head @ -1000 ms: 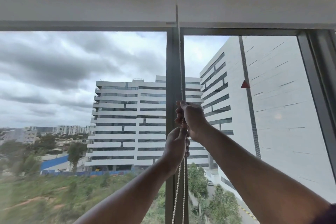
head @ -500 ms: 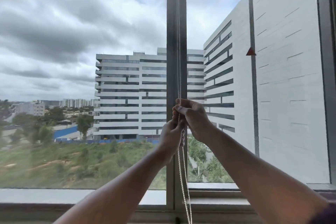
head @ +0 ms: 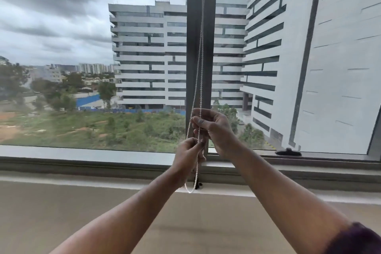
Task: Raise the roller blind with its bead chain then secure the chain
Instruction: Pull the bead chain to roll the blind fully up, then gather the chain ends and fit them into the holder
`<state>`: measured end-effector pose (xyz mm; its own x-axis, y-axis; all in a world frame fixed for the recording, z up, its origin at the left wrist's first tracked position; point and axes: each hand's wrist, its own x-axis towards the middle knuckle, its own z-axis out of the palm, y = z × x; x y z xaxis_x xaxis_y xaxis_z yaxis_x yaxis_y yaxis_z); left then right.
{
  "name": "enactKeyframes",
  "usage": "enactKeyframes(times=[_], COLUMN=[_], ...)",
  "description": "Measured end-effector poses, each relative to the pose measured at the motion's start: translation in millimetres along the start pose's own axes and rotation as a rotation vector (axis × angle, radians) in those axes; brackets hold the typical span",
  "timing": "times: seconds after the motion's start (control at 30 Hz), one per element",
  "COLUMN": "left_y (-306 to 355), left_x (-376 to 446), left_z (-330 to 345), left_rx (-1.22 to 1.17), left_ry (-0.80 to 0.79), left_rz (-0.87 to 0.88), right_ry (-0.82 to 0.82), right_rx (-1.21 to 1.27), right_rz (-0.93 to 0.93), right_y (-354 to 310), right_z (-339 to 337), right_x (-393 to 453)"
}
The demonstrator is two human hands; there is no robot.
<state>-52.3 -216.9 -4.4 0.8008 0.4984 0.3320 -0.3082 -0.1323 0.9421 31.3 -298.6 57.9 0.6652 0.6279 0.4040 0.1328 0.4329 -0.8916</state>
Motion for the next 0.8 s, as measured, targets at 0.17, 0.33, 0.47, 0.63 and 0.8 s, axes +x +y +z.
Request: enactKeyframes(times=[0.17,0.33,0.47,0.63,0.8], left_y=[-33.2,-61.9,-86.2,-122.0,-146.2], left_x=[-9.0,-13.1,-15.6,-11.5,8.2], left_z=[8.7,22.0,28.9,26.4,12.3], left_rx=[0.017,0.026,0.114,0.349,0.314], left_ry=[0.015,0.046,0.088,0.111,0.074], left_rz=[-0.038,-0.079,-0.072,-0.012,-0.095], right_ry=[-0.014,0.027,0.036,0.036,0.068], right_rx=[0.042,0.079,0.121,0.216,0.228], right_rz=[0.083,0.141,0.206,0.295,0.299], right_y=[32.0,63.9,90.1,127.1,156.8], right_z=[-11.6,-24.7,-41.1,-61.2,-69.2], right_x=[-13.8,-21.7,-21.4,-15.7,-2.5])
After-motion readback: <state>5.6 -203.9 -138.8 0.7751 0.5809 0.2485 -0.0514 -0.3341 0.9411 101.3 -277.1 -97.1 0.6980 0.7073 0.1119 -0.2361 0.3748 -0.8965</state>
